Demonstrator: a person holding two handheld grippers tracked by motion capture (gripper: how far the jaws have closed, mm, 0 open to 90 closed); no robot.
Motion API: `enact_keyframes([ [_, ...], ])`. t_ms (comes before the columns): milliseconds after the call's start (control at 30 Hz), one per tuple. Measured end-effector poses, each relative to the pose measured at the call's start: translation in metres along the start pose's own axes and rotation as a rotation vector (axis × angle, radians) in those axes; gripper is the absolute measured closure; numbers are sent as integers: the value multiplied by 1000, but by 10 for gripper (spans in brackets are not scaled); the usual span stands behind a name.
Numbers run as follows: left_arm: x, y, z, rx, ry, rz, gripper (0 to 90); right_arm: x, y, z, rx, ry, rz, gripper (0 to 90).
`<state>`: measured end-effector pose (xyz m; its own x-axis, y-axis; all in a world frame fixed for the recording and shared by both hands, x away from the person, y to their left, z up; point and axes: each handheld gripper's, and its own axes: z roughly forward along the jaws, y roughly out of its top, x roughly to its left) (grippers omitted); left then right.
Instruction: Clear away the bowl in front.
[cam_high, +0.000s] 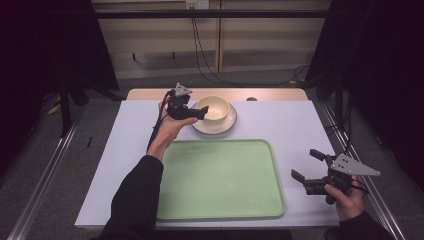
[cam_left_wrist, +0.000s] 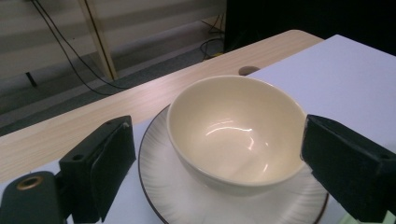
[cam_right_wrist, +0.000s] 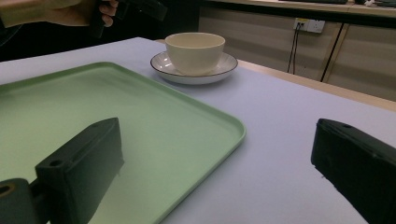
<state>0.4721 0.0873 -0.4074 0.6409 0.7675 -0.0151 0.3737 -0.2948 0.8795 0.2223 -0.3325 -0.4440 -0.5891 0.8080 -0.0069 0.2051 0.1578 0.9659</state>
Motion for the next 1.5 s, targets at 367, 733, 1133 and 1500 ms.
enact_keyframes([
  [367,8,-6,25,46,29,-63,116,0,0,0,2,12,4,21],
  [733,11,-6,46,130,37,-123,214,1,-1,1,5,17,-3,21],
  [1133,10,-12,70,308,44,-138,243,1,0,1,1,26,-11,22],
  [1500,11,-12,78,407,-18,-195,455,1,0,1,1,26,-13,23],
])
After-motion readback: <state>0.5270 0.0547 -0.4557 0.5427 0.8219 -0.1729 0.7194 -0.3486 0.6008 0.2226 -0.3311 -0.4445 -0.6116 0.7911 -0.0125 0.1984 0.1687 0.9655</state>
